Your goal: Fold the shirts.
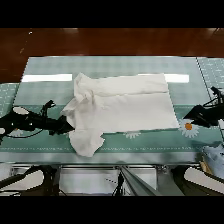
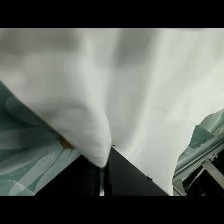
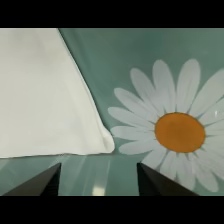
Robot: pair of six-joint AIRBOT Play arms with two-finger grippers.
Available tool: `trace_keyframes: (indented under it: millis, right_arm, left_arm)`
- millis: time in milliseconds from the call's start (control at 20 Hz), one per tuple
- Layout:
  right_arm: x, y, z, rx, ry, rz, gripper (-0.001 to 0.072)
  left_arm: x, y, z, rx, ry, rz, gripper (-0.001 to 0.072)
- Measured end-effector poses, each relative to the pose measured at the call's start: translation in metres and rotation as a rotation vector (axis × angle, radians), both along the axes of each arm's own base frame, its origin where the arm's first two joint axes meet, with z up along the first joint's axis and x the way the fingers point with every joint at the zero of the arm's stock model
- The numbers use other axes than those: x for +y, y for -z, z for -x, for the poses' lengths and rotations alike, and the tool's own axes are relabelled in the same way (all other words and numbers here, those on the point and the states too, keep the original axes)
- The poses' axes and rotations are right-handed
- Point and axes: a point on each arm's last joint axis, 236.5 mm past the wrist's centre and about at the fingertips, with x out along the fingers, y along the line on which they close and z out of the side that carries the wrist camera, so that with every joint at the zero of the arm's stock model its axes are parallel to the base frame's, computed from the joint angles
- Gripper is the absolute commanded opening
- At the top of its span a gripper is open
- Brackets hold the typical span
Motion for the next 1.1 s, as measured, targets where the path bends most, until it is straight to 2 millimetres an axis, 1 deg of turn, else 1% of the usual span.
trace_keyframes:
  millis: [50, 200, 300, 350, 450, 500, 550, 650, 750, 800, 850, 900, 950, 1000, 1050, 1100]
  right_arm:
    - [0.005, 0.007, 0.003, 0.006, 0.014, -0.017, 0.0543]
    - [0.015, 0.023, 0.004, -0.008, 0.069, -0.043, 0.0542]
    - [0.017, 0.029, 0.001, -0.023, 0.099, -0.047, 0.0541]
    - [0.018, 0.031, -0.001, -0.027, 0.106, -0.045, 0.0529]
    - [0.028, 0.034, -0.005, -0.026, 0.107, -0.065, 0.0521]
    - [0.034, 0.036, -0.006, -0.023, 0.098, -0.067, 0.0421]
    - [0.038, 0.040, -0.007, -0.019, 0.082, -0.061, 0.0278]
    - [0.047, 0.046, -0.010, -0.018, 0.048, -0.050, 0.0023]
    - [0.051, 0.043, -0.014, -0.027, 0.003, -0.034, 0.0025]
    - [0.049, 0.037, -0.021, -0.050, -0.018, -0.020, 0.0024]
    - [0.048, 0.022, -0.033, -0.096, -0.034, -0.013, 0.0024]
    - [0.048, 0.003, -0.044, -0.144, -0.056, -0.010, 0.0024]
    - [0.047, -0.023, -0.061, -0.222, -0.072, 0.000, 0.0024]
    - [0.043, -0.055, -0.081, -0.323, -0.077, 0.028, 0.0024]
    - [0.042, -0.098, -0.100, -0.442, -0.082, 0.050, 0.0024]
    - [0.042, -0.143, -0.115, -0.565, -0.086, 0.075, 0.0024]
  left_arm:
    - [0.000, 0.000, 0.000, -0.002, 0.002, 0.000, 0.0025]
    - [0.000, 0.000, 0.000, -0.002, 0.003, 0.000, 0.0025]
    - [0.000, 0.000, 0.000, -0.003, 0.004, 0.000, 0.0025]
    - [0.000, 0.000, 0.000, -0.003, 0.005, 0.000, 0.0025]
    - [0.001, 0.000, 0.000, -0.005, 0.006, -0.003, 0.0025]
    - [0.001, 0.000, -0.001, -0.006, 0.007, -0.003, 0.0025]
    - [0.001, 0.000, -0.001, -0.008, 0.009, -0.006, 0.0025]
    - [0.002, -0.001, -0.003, -0.012, 0.014, -0.009, 0.0024]
    - [0.005, -0.003, -0.009, -0.029, 0.020, -0.019, 0.0024]
    - [0.009, -0.006, -0.016, -0.054, 0.025, -0.034, 0.0024]
    - [0.014, -0.011, -0.029, -0.100, 0.023, -0.059, 0.0023]
    - [0.021, -0.021, -0.048, -0.174, 0.027, -0.090, 0.0023]
    - [0.018, -0.047, -0.067, -0.247, 0.026, -0.068, 0.0024]
    - [0.012, -0.081, -0.087, -0.338, 0.021, -0.032, 0.0023]
    - [0.010, -0.119, -0.106, -0.449, 0.024, -0.021, 0.0024]
    - [0.012, -0.168, -0.129, -0.598, 0.016, -0.036, 0.0024]
